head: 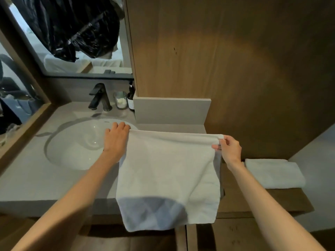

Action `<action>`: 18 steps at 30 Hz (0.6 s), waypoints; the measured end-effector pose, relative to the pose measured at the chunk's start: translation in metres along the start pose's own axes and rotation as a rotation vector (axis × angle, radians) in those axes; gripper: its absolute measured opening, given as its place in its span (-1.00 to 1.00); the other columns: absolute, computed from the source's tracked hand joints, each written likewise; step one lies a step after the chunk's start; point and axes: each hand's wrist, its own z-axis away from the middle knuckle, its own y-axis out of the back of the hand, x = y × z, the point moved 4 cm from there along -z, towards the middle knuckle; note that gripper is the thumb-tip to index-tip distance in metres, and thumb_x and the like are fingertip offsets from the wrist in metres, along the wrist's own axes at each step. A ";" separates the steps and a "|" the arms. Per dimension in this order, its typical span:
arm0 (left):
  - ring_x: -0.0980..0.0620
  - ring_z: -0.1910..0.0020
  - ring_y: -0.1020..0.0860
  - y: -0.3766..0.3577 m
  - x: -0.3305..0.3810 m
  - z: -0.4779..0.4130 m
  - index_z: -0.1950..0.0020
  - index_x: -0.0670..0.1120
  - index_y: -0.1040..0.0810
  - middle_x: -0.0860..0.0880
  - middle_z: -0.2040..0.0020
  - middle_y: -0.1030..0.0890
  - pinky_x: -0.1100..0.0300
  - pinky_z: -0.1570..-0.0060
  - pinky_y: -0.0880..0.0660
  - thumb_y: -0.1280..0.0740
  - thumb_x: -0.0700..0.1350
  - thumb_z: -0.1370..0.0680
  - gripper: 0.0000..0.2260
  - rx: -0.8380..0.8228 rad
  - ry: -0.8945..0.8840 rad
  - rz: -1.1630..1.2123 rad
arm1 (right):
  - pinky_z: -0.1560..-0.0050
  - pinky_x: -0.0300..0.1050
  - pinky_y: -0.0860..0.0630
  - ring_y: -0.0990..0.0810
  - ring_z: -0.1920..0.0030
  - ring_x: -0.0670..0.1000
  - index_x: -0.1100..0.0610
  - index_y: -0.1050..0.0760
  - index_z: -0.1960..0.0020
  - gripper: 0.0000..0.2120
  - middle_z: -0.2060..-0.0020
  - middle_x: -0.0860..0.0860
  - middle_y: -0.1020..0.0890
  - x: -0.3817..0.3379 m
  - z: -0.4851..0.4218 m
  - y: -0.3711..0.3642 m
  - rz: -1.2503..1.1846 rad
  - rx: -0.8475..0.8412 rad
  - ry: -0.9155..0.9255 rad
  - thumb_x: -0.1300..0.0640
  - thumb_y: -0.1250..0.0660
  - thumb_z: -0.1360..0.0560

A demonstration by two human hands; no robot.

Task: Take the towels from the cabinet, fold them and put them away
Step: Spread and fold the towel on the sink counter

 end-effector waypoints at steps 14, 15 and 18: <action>-0.10 -0.01 -0.49 -0.086 0.006 -0.086 -0.09 -0.06 -0.54 -0.05 -0.04 -0.53 0.06 0.19 -0.47 -0.41 -0.33 -0.41 -0.69 -0.147 -0.111 0.103 | 0.18 -0.32 -0.54 -0.69 0.10 0.13 0.28 -0.55 -0.13 -0.77 0.11 0.17 -0.67 0.033 -0.080 -0.058 0.150 0.034 -0.095 0.20 -0.19 -0.61; -0.08 -0.11 -0.45 -0.095 0.007 -0.092 -0.19 -0.04 -0.49 -0.03 -0.13 -0.50 0.09 0.10 -0.44 -0.32 -0.31 -0.49 -0.69 -0.174 -0.097 0.116 | 0.16 -0.28 -0.53 -0.68 0.11 0.12 0.28 -0.55 -0.09 -0.79 0.15 0.17 -0.68 0.034 -0.087 -0.064 0.164 0.023 -0.094 0.20 -0.18 -0.61; -0.08 -0.16 -0.41 -0.110 0.011 -0.109 -0.28 -0.04 -0.45 -0.03 -0.23 -0.47 0.09 0.03 -0.39 -0.20 -0.29 -0.56 -0.68 -0.200 -0.055 0.174 | -0.04 -0.07 -0.53 -0.67 0.12 0.13 0.28 -0.56 -0.05 -0.80 0.21 0.19 -0.69 0.041 -0.109 -0.076 0.187 -0.014 -0.101 0.20 -0.20 -0.60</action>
